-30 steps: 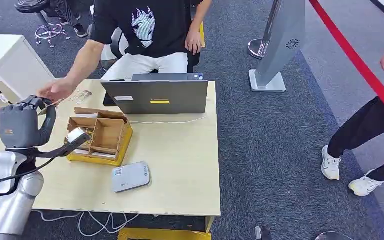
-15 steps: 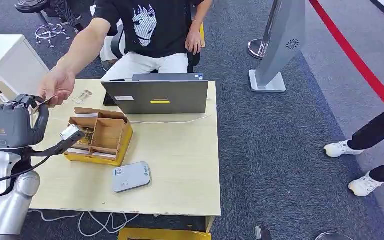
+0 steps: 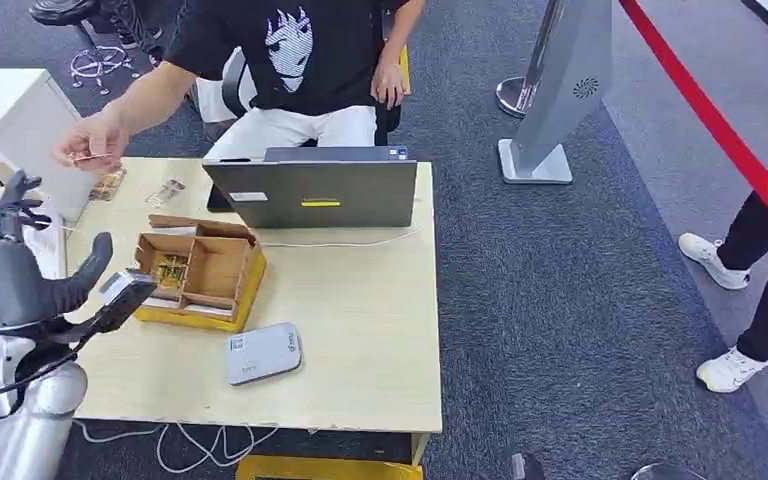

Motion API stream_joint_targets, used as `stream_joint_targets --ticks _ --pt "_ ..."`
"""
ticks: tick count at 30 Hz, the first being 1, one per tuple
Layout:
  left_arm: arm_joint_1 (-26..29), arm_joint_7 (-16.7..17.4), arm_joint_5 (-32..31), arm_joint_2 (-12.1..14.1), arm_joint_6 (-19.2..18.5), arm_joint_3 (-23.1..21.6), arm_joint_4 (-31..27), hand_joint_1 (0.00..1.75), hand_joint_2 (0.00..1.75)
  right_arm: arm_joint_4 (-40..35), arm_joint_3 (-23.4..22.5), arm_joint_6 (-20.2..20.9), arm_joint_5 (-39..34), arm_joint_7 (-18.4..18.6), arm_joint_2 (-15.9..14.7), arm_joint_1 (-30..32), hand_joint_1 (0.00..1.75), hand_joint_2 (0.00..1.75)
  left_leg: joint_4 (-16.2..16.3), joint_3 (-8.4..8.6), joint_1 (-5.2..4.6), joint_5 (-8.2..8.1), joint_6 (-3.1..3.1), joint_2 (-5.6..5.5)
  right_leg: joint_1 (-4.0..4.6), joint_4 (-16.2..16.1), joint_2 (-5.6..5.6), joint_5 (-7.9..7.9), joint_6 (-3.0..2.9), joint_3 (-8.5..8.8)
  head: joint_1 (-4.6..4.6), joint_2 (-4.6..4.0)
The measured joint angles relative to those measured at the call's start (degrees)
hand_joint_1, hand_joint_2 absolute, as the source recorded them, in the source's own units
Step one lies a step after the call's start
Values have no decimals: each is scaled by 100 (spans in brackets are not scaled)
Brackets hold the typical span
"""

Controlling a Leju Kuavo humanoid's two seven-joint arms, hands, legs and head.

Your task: Pass the card to the sensor for recognition and then transmit it.

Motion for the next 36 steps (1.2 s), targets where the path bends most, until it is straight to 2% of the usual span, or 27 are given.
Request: stream_joint_targets --ticks 4,5,7,8,9,11,14,17,20,21,22,23,25,27,29,31,32,33,34,36 --pt "1211 -1008 1951 -804 -18 546 -1289 0 0 0 -68 57 -105 -164 0 137 0 175 0 -1 -7 -22 8 25 -5 -7 26 -3 3 1 -2 0" --pt "1518 -1179 2536 -1032 -101 745 -1607 0 0 0 -107 80 -153 -205 0 177 0 175 0 -2 -7 -25 7 26 -4 -8 26 -8 9 0 -2 0" --pt "2030 -1243 3304 -1433 -442 1232 -2130 0 0 -4 -179 174 -212 -273 0 251 0 175 0 -4 -6 -30 13 22 -4 -10 17 -16 16 -1 -4 0" --pt "2198 -1261 3486 -1648 -720 1508 -2313 0 175 -7 -212 243 -236 -315 0 279 0 175 0 -5 -5 -30 14 14 -3 -11 7 -20 16 1 -4 0" --pt "2277 -1283 3612 -1895 -1072 1875 -2464 0 175 -9 -260 304 -269 -355 -2 301 0 175 0 -5 -5 -31 16 3 -4 -11 -6 -23 16 -1 -4 0" --pt "2346 -1285 3914 -2326 -1527 2545 -2588 0 175 -9 -323 447 -330 -428 -2 331 0 175 0 2 -5 -36 17 1 -3 -11 -14 -33 10 3 4 0" --pt "2405 -1285 4447 -2699 -1663 3296 -2450 0 175 -18 -457 654 -400 -551 -2 402 0 175 0 4 -5 -36 18 0 -3 -11 -15 -33 10 5 -4 0" --pt "2388 -1283 4720 -2919 -1742 3840 -2072 0 175 -33 -547 730 -411 -582 -2 436 0 175 0 4 -5 -35 17 -1 -2 -10 -15 -33 10 6 -2 0" --pt "2120 -1038 4567 -3077 -1700 4445 -1400 0 175 -46 -616 813 -358 -612 -2 462 0 175 0 4 -7 -35 18 -4 -4 -11 -18 -33 10 14 2 0" --pt "2026 -992 4477 -3072 -1764 4762 -1011 0 175 -48 -643 848 -324 -619 -2 463 112 175 0 5 -6 -35 18 -3 -4 -10 -16 -32 10 20 0 -2" --pt "1939 -979 4392 -3061 -1865 4972 -650 169 175 -48 -669 865 -297 -625 -2 466 175 175 0 5 -6 -35 18 -2 -4 -10 -13 -32 10 19 0 0" --pt "1851 -900 4295 -3038 -1927 5180 -327 175 175 -48 -692 872 -258 -634 -2 474 175 175 0 7 -6 -35 18 -2 -4 -11 -13 -32 10 19 0 0" --pt "1649 -429 4077 -2952 -1996 5566 397 175 175 -50 -717 933 -177 -685 -2 485 175 175 0 6 -9 -35 18 -3 -5 -11 -16 -32 10 21 11 0" --pt "1450 141 4025 -2720 -2175 5905 1504 175 175 -50 -717 1019 -61 -733 -2 479 175 175 -1 8 -11 -36 18 -4 -7 -10 -16 -33 10 23 4 0" --pt "1264 550 4073 -2464 -2282 6218 2809 175 175 -50 -717 1064 50 -748 -2 461 175 175 -1 8 -10 -36 18 -3 -6 -10 -14 -33 9 22 0 0" --pt "1117 932 4139 -2349 -2058 6491 3982 175 175 -50 -717 1056 160 -744 -2 437 175 175 -1 7 -11 -36 18 -5 -8 -10 -16 -33 10 23 -2 0" --pt "1026 1149 4156 -2331 -1806 6638 4591 175 175 -48 -715 1023 212 -730 -2 413 175 175 0 6 -16 -35 19 -8 -14 -11 -19 -33 10 23 0 0" --pt "965 1472 4158 -2318 -1466 6754 5025 175 175 -48 -713 975 257 -715 -2 390 175 175 1 7 -20 -36 20 -9 -18 -11 -19 -34 11 16 0 0" --pt "922 1627 4163 -2327 -1245 6836 5383 175 175 -48 -713 957 275 -695 -2 366 175 175 5 6 -20 -37 22 -9 -18 -12 -19 -34 11 15 0 0" --pt "867 1758 4167 -2397 -1125 6917 6005 175 175 -48 -713 957 277 -676 -2 337 175 175 12 3 -20 -38 25 -11 -18 -18 -22 -33 13 17 18 0"
